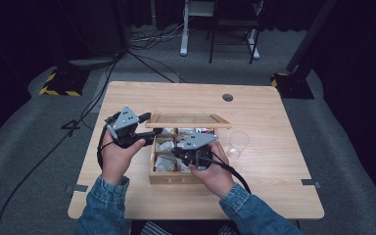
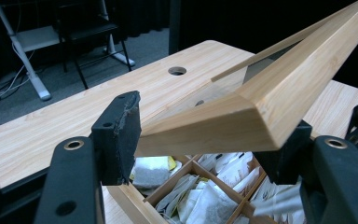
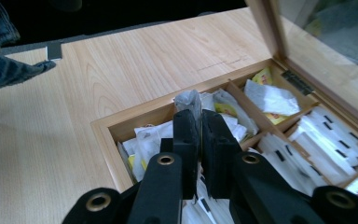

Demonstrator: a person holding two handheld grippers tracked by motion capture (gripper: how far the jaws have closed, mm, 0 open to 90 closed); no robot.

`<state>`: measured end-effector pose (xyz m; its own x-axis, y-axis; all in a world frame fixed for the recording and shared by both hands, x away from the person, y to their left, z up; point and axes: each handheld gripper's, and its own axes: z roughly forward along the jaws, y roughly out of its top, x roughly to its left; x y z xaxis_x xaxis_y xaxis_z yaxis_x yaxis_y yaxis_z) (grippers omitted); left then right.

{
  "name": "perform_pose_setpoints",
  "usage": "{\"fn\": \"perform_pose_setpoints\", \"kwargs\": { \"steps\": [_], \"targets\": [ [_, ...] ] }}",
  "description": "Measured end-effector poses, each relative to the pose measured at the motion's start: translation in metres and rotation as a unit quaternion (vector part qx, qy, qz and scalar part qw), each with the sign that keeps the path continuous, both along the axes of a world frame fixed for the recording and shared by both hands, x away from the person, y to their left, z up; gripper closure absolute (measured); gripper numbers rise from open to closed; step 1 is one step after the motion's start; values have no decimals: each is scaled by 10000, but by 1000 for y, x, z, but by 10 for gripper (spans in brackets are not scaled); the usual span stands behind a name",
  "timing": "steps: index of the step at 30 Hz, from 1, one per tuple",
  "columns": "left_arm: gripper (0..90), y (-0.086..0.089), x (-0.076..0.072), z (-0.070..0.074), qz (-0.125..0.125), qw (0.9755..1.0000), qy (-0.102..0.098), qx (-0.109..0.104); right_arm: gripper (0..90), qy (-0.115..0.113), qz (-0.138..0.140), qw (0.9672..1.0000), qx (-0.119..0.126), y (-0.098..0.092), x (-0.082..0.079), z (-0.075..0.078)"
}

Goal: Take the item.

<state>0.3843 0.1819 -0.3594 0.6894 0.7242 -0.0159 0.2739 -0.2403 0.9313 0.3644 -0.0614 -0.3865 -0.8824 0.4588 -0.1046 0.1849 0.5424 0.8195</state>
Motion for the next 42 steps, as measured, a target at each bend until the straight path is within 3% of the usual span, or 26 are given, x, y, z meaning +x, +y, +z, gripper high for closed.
{"fn": "perform_pose_setpoints", "kwargs": {
  "steps": [13,26,42],
  "targets": [
    [382,0,0,0,2,10000,2,3,856,-130,-201,9995,195,-35,-7,21],
    [382,0,0,0,10,10000,8,4,856,-140,-602,9975,356,-74,-6,30],
    [385,3,3,3,-2,9999,21,-146,856,-232,-1300,9897,549,-122,6,30]
  ]
}}
